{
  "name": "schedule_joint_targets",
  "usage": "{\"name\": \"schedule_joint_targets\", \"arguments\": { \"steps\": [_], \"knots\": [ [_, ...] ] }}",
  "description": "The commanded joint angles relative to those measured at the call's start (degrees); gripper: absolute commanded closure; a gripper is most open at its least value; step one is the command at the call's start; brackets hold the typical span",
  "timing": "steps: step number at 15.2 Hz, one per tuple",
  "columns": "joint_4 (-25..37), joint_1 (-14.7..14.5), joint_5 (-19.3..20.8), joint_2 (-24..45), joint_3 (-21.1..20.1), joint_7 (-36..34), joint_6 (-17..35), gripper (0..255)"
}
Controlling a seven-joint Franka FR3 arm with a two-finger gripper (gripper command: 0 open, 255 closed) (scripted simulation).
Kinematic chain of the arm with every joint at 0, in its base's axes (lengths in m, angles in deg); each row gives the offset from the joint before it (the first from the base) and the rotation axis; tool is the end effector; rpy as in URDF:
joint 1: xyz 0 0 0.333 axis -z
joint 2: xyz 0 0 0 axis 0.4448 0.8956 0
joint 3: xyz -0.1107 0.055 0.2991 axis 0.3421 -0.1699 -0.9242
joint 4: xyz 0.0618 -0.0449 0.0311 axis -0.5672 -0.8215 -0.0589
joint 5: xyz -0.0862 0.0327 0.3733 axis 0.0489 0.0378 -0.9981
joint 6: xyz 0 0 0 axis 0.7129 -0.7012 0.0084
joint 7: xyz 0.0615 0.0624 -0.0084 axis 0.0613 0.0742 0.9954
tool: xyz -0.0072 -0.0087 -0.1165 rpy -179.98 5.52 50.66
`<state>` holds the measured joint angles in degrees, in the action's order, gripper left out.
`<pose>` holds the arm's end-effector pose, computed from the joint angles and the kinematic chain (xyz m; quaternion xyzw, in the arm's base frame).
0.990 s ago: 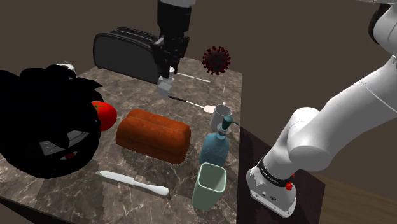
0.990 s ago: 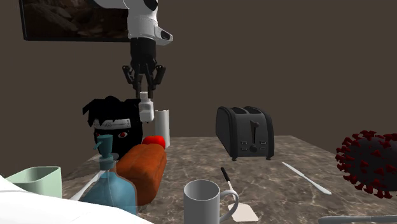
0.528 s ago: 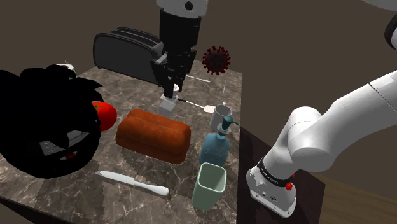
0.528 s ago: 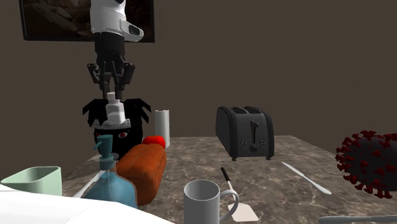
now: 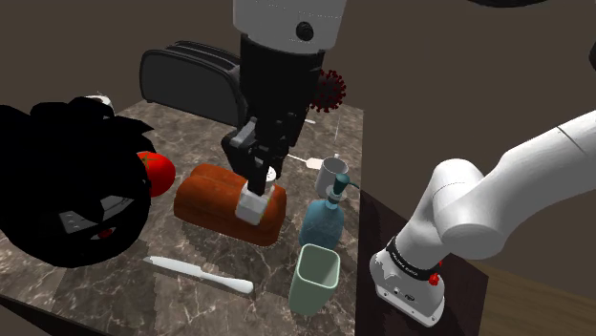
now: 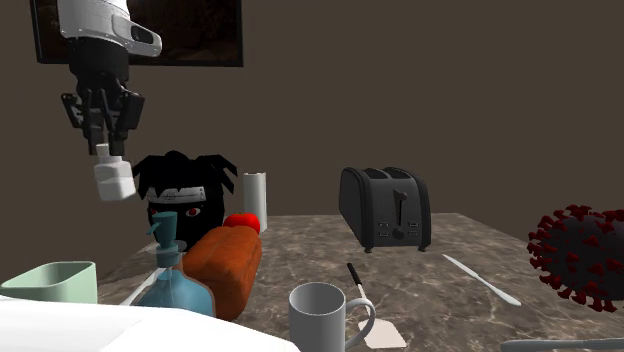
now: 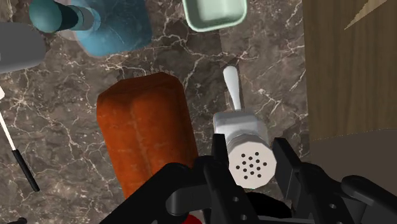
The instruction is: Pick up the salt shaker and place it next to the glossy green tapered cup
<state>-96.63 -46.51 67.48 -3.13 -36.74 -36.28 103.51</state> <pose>0.2377 0.3530 0.5886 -0.9931 -0.1173 0.0068 0.0055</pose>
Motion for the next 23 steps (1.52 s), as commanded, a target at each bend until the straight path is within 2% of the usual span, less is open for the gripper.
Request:
{"name": "schedule_joint_targets", "arguments": {
  "steps": [1, 7, 23],
  "knots": [
    [0.1, -1.0, -1.0, -0.5, -2.0, -2.8, -0.1, 255],
    [2.5, -3.2, -3.2, 0.2, -8.7, -11.5, -0.2, 255],
    [-9.7, -4.0, -4.8, 0.1, -11.1, -10.7, 11.9, 255]
  ]
}}
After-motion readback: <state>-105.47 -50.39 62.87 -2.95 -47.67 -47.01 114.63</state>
